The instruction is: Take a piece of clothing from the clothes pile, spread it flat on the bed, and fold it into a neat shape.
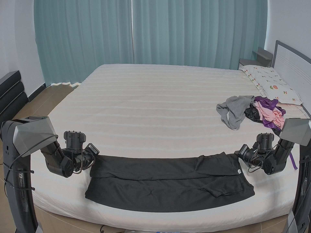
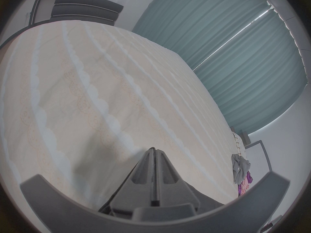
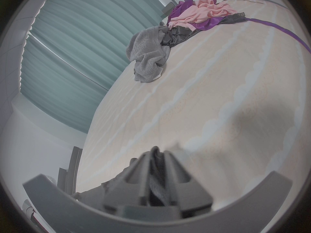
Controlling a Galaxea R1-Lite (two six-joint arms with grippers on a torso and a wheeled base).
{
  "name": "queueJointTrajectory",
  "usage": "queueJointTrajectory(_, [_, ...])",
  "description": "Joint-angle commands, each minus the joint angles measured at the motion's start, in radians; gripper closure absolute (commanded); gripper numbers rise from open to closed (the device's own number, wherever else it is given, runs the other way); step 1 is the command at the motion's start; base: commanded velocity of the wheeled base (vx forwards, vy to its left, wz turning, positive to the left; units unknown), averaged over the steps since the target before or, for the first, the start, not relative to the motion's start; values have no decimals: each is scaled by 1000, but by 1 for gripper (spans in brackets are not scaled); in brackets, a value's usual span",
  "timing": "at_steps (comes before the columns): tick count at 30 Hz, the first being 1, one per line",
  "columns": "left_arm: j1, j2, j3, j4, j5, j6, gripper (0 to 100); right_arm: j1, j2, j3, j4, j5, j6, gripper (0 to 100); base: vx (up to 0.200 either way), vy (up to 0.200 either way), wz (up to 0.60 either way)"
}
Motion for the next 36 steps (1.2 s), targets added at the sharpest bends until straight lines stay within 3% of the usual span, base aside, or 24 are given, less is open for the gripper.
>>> queueJointTrajectory(1, [-1, 0, 2, -2, 0, 0, 100, -15, 5, -13, -6, -1, 2, 100, 0, 0, 0])
queueJointTrajectory(15, [-3, -3, 8, -5, -3, -2, 100, -28, 8, -10, -6, 6, -1, 100, 0, 0, 0])
queueJointTrajectory(16, [-4, -5, 11, -5, -9, -2, 100, -28, 5, -6, -6, 9, -1, 0, 0, 0, 0])
queueJointTrajectory(17, [-4, -5, 11, -5, -9, -2, 0, -28, 5, -6, -6, 9, -1, 0, 0, 0, 0])
queueJointTrajectory(25, [17, -28, 33, -2, -9, -5, 0, -37, -70, 68, -9, 22, 14, 0, 0, 0, 0])
queueJointTrajectory(32, [31, -177, 205, -39, -36, -4, 0, -51, -193, 252, -55, 32, 109, 0, 0, 0, 0])
queueJointTrajectory(36, [19, -203, 329, -82, -47, -20, 0, -54, -233, 404, -178, 57, 122, 0, 0, 0, 0])
